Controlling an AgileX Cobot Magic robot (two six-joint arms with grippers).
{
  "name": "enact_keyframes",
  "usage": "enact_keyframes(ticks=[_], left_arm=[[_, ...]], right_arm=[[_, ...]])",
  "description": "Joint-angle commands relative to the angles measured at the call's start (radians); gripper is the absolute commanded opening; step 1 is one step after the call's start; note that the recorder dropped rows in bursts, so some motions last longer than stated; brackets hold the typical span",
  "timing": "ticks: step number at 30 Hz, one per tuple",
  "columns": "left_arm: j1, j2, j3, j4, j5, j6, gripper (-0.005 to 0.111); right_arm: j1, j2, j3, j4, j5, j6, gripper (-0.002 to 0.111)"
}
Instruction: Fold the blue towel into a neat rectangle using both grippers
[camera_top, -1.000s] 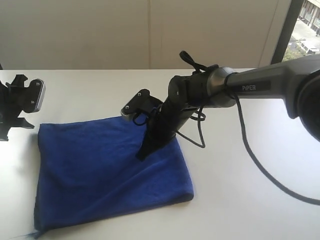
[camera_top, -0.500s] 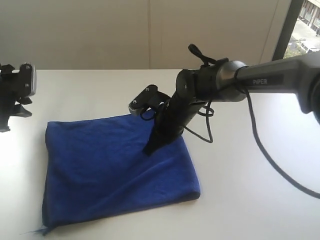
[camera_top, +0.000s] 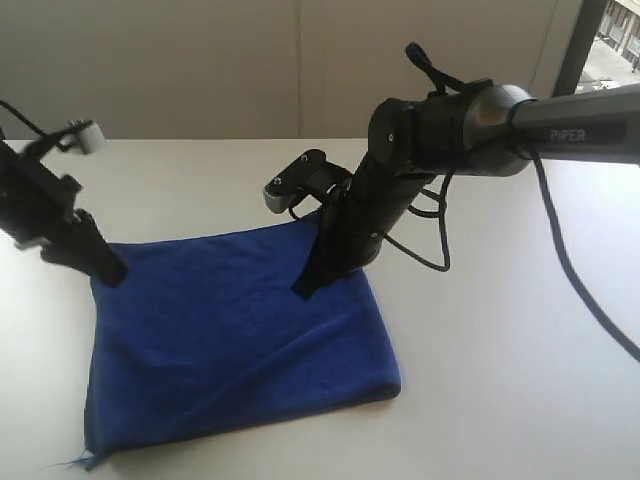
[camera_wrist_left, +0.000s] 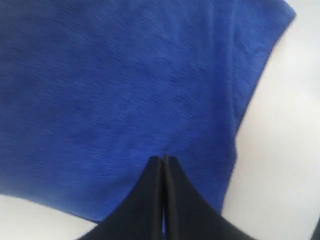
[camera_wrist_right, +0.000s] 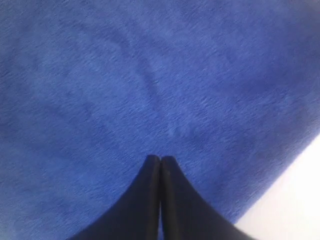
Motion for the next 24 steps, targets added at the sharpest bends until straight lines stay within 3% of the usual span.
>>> enact_keyframes(ticks=[1,4,9,13,17,21,24], left_arm=[[-0.121,-0.077,0.206,0.002,-0.099,-0.040,0.000],[-0.185,-0.142,0.364,0.008,-0.281,-0.104,0.000],[-0.240,-0.300,0.558,-0.040,-0.414,-0.157,0.000],[-0.241,-0.480,0.659,-0.040,-0.556,-0.233,0.000],[-0.238,-0.639,0.738,-0.040,-0.785,-0.323,0.000],[-0.236,-0.692,0.810,-0.040,-0.908,-0.351,0.000],[-0.209,-0.696,0.878,-0.040,-0.991,-0.355,0.000]], right_arm=[[0.010,-0.078,0.080,0.035,0.021,0.005,0.000],[0.012,-0.118,0.147,0.063,0.001,0.005,0.000],[0.042,-0.149,0.238,0.159,-0.001,-0.101,0.000],[0.110,-0.161,0.258,0.265,0.003,-0.181,0.000],[0.213,-0.165,0.258,0.315,-0.006,-0.276,0.000],[0.313,-0.165,0.258,0.333,-0.064,-0.351,0.001],[0.387,-0.165,0.258,0.333,-0.124,-0.436,0.009]])
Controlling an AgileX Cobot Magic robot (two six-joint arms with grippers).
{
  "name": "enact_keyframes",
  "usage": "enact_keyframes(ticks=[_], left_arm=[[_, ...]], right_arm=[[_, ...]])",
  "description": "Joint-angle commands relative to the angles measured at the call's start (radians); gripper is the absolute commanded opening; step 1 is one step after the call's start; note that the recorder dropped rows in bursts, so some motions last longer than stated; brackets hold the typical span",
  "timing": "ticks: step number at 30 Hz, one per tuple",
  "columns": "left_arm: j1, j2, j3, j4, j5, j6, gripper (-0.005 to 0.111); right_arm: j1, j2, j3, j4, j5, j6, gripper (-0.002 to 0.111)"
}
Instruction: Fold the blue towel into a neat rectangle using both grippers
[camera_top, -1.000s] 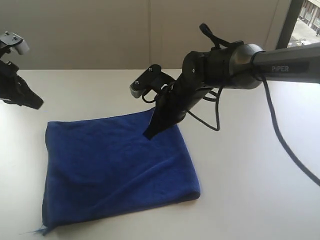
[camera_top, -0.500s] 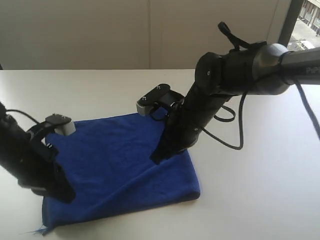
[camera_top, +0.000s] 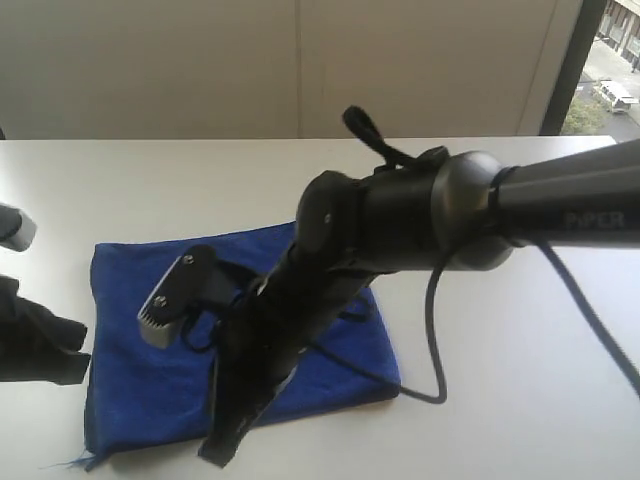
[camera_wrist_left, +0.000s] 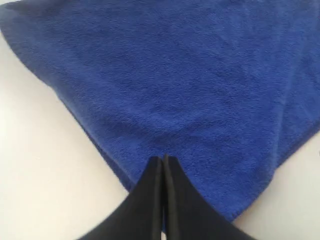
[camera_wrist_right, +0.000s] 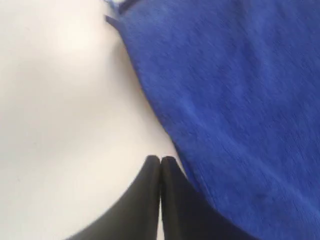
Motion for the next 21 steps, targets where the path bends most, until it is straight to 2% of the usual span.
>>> enact_keyframes(ticks=[1,5,6,9,14,17,21], left_arm=[[0.042,-0.015,0.104,-0.018,-0.133,-0.034,0.000],[0.099,-0.015,0.189,-0.043,-0.266,-0.090,0.000],[0.108,-0.015,0.206,-0.043,-0.286,-0.112,0.000],[0.116,-0.023,0.236,-0.043,-0.322,-0.142,0.000],[0.116,-0.096,0.263,-0.002,-0.383,-0.247,0.000],[0.116,-0.154,0.263,0.173,-0.381,-0.401,0.000],[0.116,-0.217,0.263,0.517,-0.400,-0.746,0.000]], right_arm=[[0.100,-0.012,0.007,0.010,-0.096,-0.137,0.015],[0.163,-0.006,0.007,0.005,-0.257,-0.212,0.038],[0.172,-0.001,0.007,0.005,-0.298,-0.217,0.041],[0.192,0.038,0.007,0.002,-0.399,-0.247,0.041],[0.215,0.096,0.007,0.002,-0.430,-0.270,0.041],[0.232,0.117,0.005,0.002,-0.455,-0.270,0.041],[0.242,0.133,0.005,0.002,-0.498,-0.272,0.041]])
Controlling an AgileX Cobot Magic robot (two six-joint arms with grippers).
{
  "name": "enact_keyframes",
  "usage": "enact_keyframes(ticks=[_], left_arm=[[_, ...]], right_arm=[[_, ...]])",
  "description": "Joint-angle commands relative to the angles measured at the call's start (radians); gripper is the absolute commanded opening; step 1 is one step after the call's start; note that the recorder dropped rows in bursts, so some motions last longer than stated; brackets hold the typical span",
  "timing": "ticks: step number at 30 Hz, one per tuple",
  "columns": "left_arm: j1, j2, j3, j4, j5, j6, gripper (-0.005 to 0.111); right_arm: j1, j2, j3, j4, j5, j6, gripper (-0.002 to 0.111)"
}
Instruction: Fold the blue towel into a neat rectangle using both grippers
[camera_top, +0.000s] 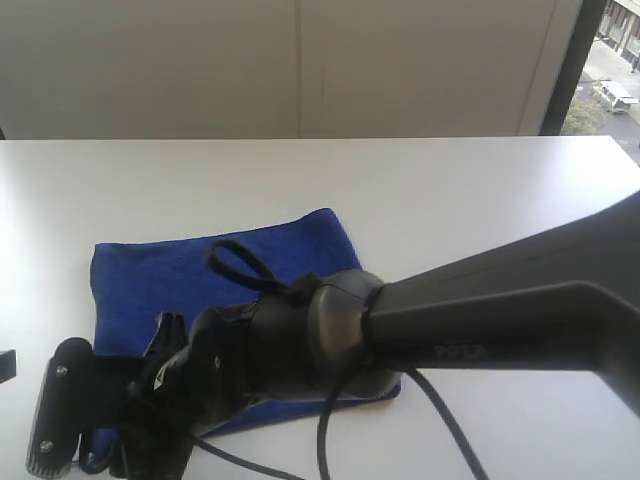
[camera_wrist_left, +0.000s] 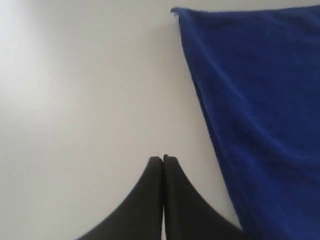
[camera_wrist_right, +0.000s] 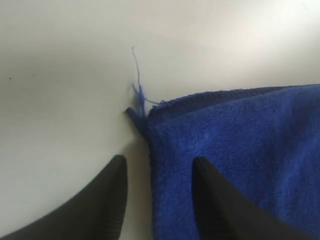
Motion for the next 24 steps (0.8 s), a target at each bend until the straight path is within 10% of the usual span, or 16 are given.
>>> enact_keyframes(ticks=[1,6,19,24], left_arm=[[0.002,-0.070,0.005,0.352,-0.014,-0.356,0.000],[0.002,-0.143,0.000,0.581,-0.019,-0.572,0.000],[0.002,-0.245,0.000,0.589,0.141,-0.546,0.000],[0.002,-0.245,0.000,0.589,0.147,-0.546,0.000]], right_arm=[[0.011,0.013,0.005,0.001,-0.064,-0.009,0.041],[0.012,0.019,0.005,0.001,-0.106,-0.009,0.037],[0.012,0.037,0.005,0.001,-0.173,-0.007,0.004],[0.012,-0.005,0.005,0.003,-0.106,-0.007,0.017]])
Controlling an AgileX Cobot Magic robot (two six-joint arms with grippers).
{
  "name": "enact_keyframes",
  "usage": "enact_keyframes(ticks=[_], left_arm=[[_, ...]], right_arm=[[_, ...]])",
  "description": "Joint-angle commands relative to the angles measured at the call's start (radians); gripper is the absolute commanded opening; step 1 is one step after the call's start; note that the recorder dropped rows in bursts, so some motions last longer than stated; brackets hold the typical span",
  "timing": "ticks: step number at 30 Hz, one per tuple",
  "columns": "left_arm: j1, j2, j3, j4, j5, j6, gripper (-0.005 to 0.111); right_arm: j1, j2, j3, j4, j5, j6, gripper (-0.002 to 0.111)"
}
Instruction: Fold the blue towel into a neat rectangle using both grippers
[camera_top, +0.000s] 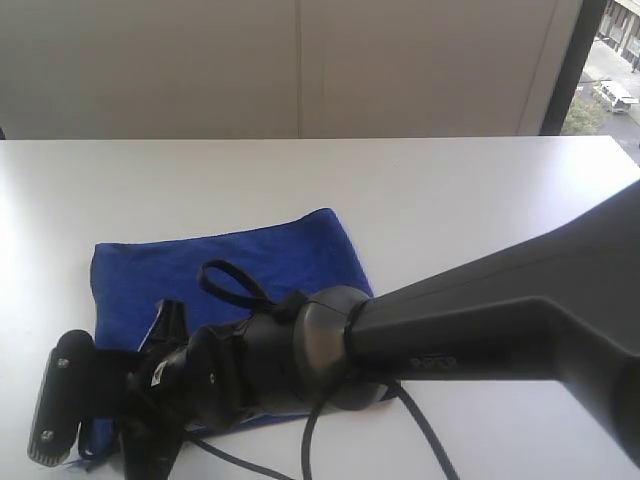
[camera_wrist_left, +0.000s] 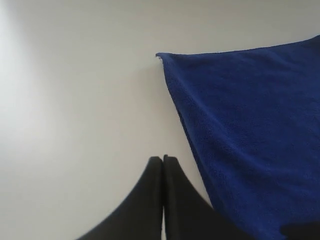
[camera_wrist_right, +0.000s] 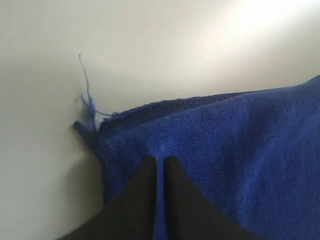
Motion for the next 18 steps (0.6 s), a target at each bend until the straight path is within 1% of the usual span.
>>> enact_keyframes(ticks=[1,2,3,6,10,13,18], left_arm=[[0.002,-0.007,0.000,0.001,0.010,-0.002,0.000],[0.002,-0.007,0.000,0.001,0.010,-0.002,0.000],[0.002,-0.007,0.000,0.001,0.010,-0.002,0.000],[0.002,-0.007,0.000,0.001,0.012,-0.002,0.000],[0.002,-0.007,0.000,0.001,0.014,-0.002,0.000],[0.002,-0.007,0.000,0.001,0.014,-0.002,0.000],[0.002,-0.007,0.000,0.001,0.016,-0.002,0.000]], right_arm=[[0.003,-0.052,0.005,0.003,0.078,-0.005,0.022],[0.003,-0.057,0.005,0.003,0.127,-0.017,0.032],[0.003,-0.057,0.005,0.001,0.148,-0.018,0.035],[0.003,-0.030,0.005,0.001,0.157,-0.032,0.036],[0.003,-0.002,0.005,0.001,0.064,-0.032,0.036],[0.003,0.002,0.005,0.001,0.022,-0.021,0.027],[0.003,0.002,0.005,0.001,-0.012,-0.008,0.007]])
